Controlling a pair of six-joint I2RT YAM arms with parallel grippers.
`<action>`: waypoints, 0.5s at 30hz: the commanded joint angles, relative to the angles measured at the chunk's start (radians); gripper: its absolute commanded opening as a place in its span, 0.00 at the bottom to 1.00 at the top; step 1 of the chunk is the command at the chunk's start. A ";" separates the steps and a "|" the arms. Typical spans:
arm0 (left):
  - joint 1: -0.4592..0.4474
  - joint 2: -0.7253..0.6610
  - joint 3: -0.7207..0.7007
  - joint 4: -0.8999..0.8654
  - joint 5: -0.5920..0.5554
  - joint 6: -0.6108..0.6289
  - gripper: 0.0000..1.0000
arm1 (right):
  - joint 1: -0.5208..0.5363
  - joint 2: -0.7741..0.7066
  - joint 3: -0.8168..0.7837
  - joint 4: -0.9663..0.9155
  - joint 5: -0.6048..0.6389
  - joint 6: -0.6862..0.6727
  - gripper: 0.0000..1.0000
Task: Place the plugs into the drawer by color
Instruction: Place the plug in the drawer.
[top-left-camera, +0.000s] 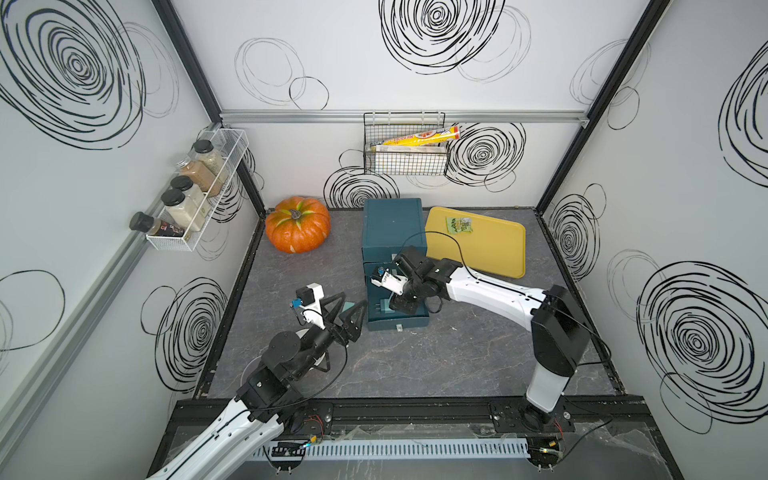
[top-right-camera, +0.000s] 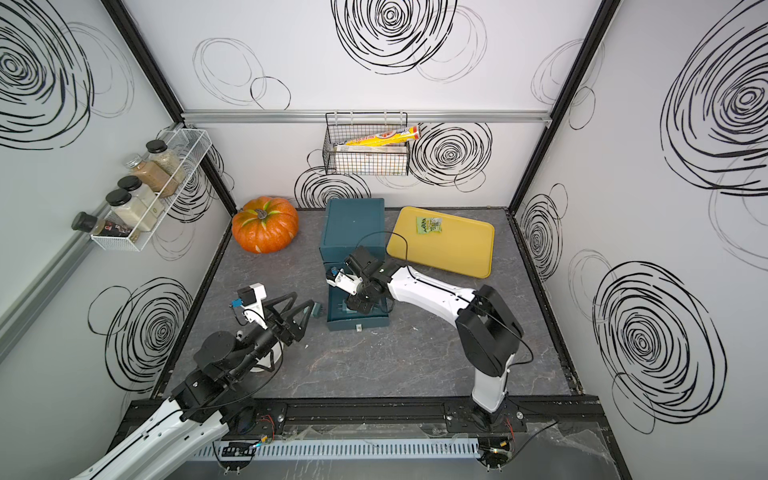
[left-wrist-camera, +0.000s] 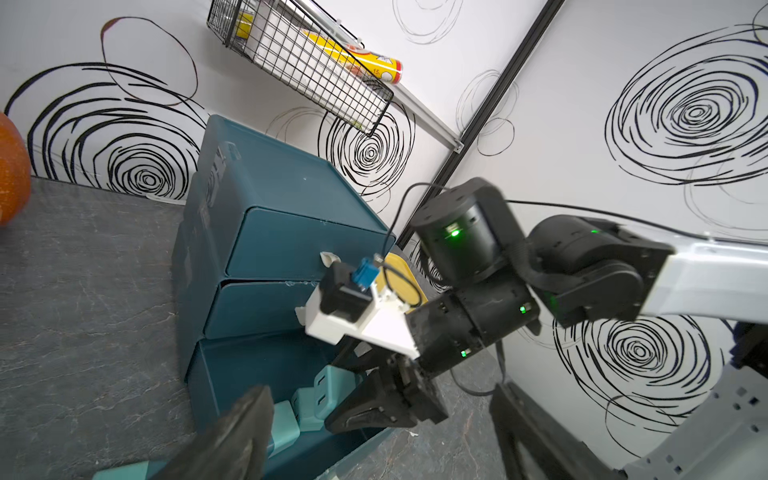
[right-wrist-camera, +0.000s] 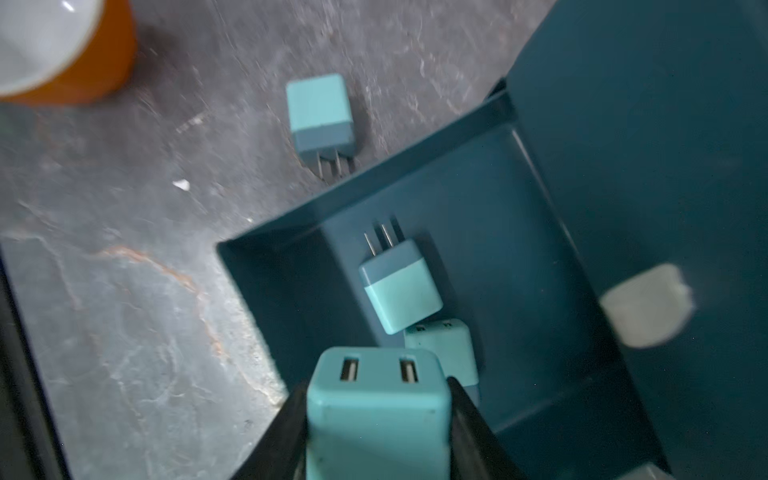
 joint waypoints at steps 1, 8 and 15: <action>0.005 -0.004 -0.005 0.018 -0.006 0.005 0.89 | 0.012 0.047 0.067 -0.050 0.021 -0.096 0.15; 0.004 0.050 -0.003 0.030 0.020 0.011 0.89 | 0.033 0.120 0.129 -0.040 0.007 -0.129 0.17; 0.005 0.060 -0.001 0.033 0.025 0.011 0.90 | 0.061 0.242 0.223 -0.111 0.053 -0.157 0.17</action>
